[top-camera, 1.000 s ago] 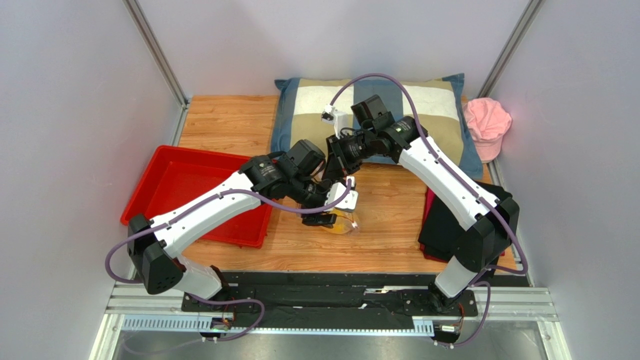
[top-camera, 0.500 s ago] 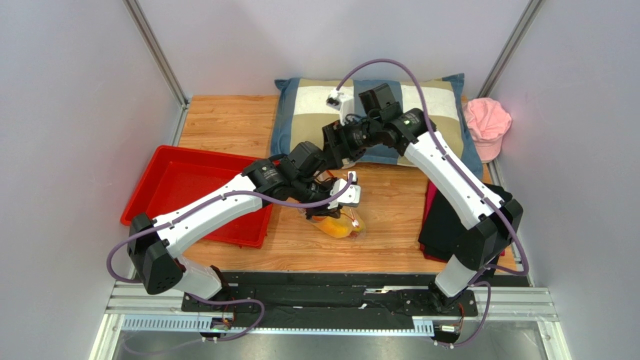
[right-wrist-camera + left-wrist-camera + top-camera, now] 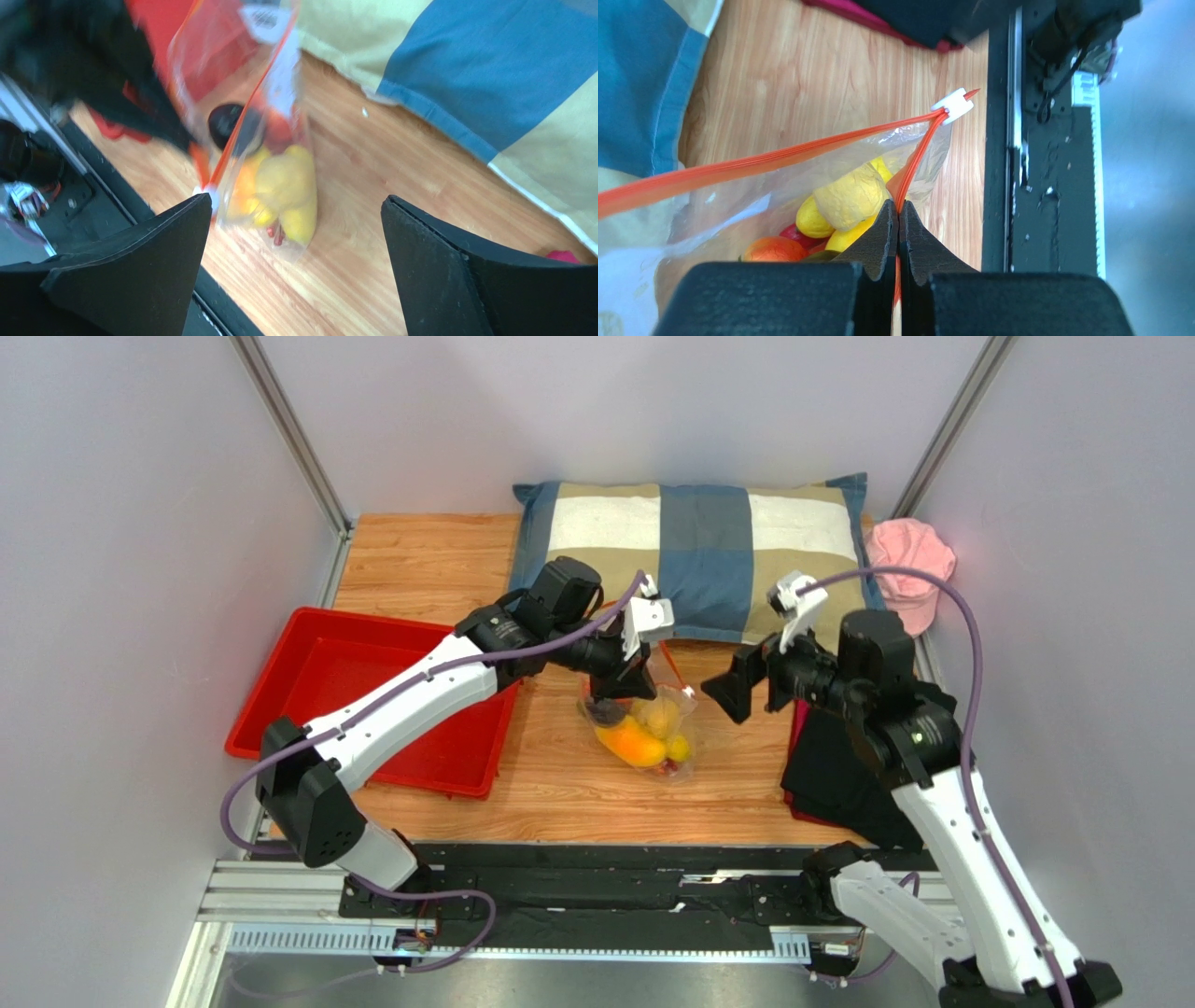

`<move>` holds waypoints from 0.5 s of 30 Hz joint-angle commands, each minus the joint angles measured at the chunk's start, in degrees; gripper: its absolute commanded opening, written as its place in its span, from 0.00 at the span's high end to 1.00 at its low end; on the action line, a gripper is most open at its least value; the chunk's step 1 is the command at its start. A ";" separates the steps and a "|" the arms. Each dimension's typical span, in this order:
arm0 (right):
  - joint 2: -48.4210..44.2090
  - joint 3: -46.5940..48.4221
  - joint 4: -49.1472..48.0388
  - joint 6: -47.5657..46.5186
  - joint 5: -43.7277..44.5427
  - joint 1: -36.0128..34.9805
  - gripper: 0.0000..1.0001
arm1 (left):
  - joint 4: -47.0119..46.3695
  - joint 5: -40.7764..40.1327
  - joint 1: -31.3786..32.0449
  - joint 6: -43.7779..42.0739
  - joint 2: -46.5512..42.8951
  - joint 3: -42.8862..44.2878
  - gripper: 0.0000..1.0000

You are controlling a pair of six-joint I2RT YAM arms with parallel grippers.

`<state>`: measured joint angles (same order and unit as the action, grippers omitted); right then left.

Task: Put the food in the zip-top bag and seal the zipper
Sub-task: Zip the zipper food storage bag at the center of the board.

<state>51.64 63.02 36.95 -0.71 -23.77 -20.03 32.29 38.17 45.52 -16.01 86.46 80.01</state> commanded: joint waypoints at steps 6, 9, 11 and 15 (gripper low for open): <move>-11.99 -9.93 -0.82 -10.36 -3.29 -0.01 0.08 | -7.07 8.23 -3.77 12.40 5.74 7.88 1.00; -13.58 -12.65 -3.90 -10.28 -5.14 -0.01 0.11 | -7.77 8.32 -3.77 13.11 6.71 8.41 1.00; -13.58 -13.45 -5.91 -10.45 -5.93 -0.09 0.14 | -7.77 8.32 -3.77 13.72 7.32 8.85 1.00; -12.18 -14.77 -9.61 -11.85 -6.99 -0.62 0.21 | -7.86 9.46 -3.77 14.34 7.94 8.85 1.00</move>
<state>38.65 49.12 34.79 -9.72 -28.62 -20.08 27.14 44.34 41.60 -3.77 94.28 86.02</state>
